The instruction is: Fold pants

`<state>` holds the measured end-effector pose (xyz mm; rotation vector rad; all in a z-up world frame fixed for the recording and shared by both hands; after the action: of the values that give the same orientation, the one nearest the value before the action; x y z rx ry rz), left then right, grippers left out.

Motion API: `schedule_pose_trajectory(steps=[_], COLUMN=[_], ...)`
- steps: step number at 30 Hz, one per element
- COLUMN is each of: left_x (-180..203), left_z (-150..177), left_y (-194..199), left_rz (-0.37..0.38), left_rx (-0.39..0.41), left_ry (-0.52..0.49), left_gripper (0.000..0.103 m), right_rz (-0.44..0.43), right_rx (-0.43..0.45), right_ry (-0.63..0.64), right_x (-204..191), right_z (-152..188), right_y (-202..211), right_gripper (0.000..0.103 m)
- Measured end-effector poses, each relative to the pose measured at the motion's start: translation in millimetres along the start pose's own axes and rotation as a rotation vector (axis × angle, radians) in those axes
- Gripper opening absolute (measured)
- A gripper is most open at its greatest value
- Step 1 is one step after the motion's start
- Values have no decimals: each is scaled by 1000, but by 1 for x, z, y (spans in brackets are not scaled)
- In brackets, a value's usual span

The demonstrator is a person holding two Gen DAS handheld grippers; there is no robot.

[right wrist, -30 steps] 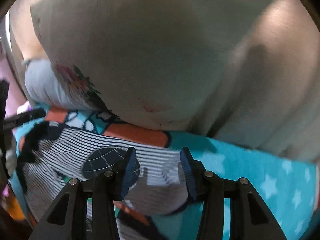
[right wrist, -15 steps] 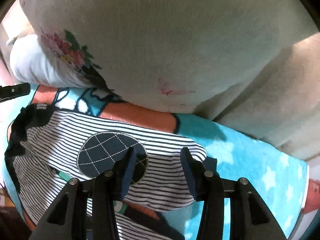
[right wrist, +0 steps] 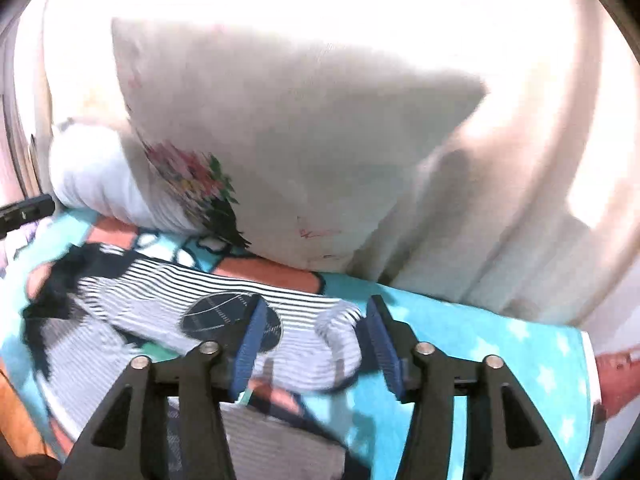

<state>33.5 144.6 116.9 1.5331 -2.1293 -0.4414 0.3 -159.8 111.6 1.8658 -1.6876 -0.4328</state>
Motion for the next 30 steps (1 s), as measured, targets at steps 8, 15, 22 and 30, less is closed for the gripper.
schedule_pose_trajectory(steps=[8,15,22,30], left_x=[14,1,5,-19], left_z=[-40,-23,37,62], left_y=[72,-8,-112,-178], left_rz=[-68,72,145,220], left_rx=[47,-171,-405,-554], left_ry=[-166,-111,-125,-83], left_gripper=[88,88,73,73], right_rz=[197,41,-89,-295], right_rx=[190,-84,-207,-310], right_ry=[165,267,375,394], right_x=[12,-7,-42,-64], right_z=[-16,4,7,13], right_y=[72,-27,-110,-180], right_gripper=[79,83,81,75])
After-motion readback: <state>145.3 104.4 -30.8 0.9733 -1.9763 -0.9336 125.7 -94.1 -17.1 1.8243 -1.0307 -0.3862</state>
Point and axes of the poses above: each gripper's, at about its wrist camera, not at the fingertips, and y roughly against the way its jaws point, x to its right, z to its underside, the point moved 9 cm from there along -y, roughly the way its jaws point, and after that the axes turned 1 degree about z, right-handed, at the moved point
